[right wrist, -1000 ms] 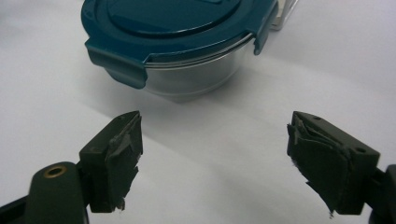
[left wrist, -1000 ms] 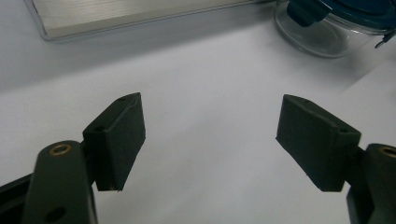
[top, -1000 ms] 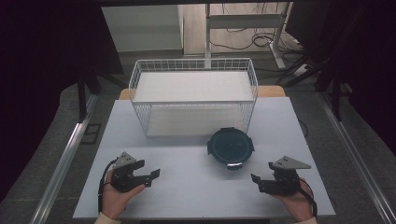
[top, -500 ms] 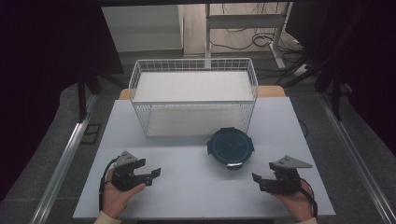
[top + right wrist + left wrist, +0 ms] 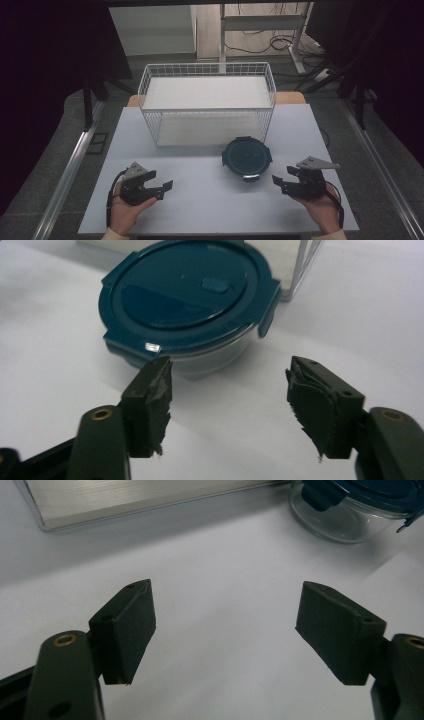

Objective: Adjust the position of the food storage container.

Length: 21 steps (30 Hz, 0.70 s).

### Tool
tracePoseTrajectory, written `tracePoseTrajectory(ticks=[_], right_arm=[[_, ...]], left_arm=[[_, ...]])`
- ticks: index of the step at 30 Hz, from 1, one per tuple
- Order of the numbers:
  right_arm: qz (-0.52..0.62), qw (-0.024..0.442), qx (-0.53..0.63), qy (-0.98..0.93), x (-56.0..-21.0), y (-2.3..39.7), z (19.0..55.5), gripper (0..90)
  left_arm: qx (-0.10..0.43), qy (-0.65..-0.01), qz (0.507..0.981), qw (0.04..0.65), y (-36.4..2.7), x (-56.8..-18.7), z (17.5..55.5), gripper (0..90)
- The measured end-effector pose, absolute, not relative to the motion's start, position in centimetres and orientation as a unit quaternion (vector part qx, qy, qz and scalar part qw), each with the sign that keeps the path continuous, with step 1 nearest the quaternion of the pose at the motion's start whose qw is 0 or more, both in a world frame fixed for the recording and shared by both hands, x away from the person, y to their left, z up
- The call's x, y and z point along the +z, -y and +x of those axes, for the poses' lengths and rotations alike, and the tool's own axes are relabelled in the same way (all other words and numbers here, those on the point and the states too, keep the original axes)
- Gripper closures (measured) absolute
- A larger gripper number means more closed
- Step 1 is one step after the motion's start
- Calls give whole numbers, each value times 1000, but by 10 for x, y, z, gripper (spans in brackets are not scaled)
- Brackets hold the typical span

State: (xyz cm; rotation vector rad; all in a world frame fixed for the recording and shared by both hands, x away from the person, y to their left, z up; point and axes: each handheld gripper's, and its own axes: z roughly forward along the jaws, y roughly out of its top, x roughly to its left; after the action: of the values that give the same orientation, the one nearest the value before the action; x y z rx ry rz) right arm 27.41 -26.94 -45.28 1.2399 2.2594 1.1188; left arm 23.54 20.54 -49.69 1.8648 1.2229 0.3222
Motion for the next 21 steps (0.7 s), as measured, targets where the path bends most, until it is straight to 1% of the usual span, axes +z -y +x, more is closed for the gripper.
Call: tracePoseTrajectory(ticks=[4, 5, 6, 8, 10, 15, 20, 21], right_arm=[[439, 169, 388, -793, -442, 271, 282, 407], [439, 169, 388, -793, -442, 271, 282, 407], [437, 167, 383, -796, -438, 271, 284, 435], [436, 169, 379, -799, -437, 270, 286, 446], [431, 170, 371, -805, -433, 268, 294, 495], [426, 165, 359, -814, -425, 260, 320, 579], [426, 167, 355, -815, -422, 254, 345, 719], [426, 167, 355, -815, -422, 254, 345, 719]], left_arm=[[129, -490, 748, 428, -204, -497, 238, 233], [129, -490, 748, 428, -204, -497, 238, 233], [129, -490, 748, 428, -203, -497, 238, 232], [129, -488, 749, 429, -202, -497, 240, 232], [130, -487, 751, 427, -201, -496, 242, 232], [132, -490, 748, 429, -203, -496, 240, 232], [134, -489, 748, 429, -203, -495, 240, 232], [134, -489, 748, 429, -203, -495, 240, 232]])
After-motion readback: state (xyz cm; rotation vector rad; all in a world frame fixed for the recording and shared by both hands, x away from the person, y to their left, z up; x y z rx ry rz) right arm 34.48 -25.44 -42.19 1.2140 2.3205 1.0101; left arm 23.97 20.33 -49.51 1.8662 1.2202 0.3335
